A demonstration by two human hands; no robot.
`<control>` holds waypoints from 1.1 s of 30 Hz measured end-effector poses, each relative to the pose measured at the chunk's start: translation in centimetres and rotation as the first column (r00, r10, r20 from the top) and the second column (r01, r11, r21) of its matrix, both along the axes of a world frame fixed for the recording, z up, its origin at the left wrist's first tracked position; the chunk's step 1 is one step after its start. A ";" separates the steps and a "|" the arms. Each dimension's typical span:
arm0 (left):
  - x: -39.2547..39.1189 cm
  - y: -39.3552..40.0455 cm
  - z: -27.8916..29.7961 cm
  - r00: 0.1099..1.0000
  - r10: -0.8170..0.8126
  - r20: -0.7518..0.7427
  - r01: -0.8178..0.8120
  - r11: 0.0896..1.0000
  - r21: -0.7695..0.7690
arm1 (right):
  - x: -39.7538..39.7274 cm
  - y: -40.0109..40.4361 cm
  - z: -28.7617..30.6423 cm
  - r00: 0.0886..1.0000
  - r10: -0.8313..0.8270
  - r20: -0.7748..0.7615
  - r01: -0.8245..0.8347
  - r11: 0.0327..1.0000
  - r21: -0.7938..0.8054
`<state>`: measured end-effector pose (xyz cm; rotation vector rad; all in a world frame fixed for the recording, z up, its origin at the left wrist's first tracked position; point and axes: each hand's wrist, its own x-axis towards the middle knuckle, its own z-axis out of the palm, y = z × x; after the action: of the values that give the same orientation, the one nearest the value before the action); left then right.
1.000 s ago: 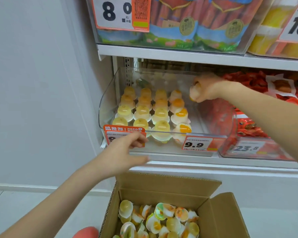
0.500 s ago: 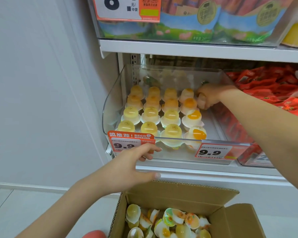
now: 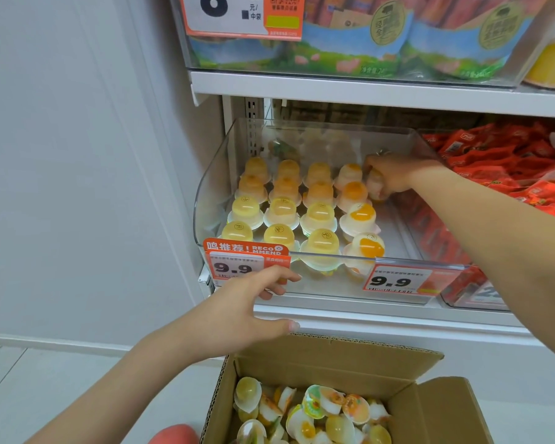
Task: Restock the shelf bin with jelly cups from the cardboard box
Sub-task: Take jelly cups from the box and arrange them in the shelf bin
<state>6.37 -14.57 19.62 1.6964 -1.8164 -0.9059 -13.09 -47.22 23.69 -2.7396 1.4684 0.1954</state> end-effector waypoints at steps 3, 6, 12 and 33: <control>0.0 -0.1 0.0 1.000 -0.001 0.000 0.001 1.000 -0.009 | 0.0 0.2 0.1 1.000 0.000 0.018 0.000 1.000 0.009; 0.0 -0.1 -0.1 1.000 -0.008 0.002 0.008 1.000 -0.010 | 0.1 0.5 0.0 1.000 -0.020 0.023 0.019 1.000 0.017; 0.0 -0.2 -0.1 1.000 0.000 0.010 0.001 1.000 -0.011 | 0.0 0.6 -0.7 1.000 -0.026 -0.008 0.025 0.992 -0.127; -6.0 4.5 -14.6 0.918 -0.222 0.328 0.118 0.944 0.309 | -11.6 27.5 -13.0 0.817 0.548 0.177 -0.376 0.741 -0.556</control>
<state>0.35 -10.05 5.05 2.0101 -2.1902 -1.0220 -24.67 -19.68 10.71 -3.2757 0.7844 -0.7215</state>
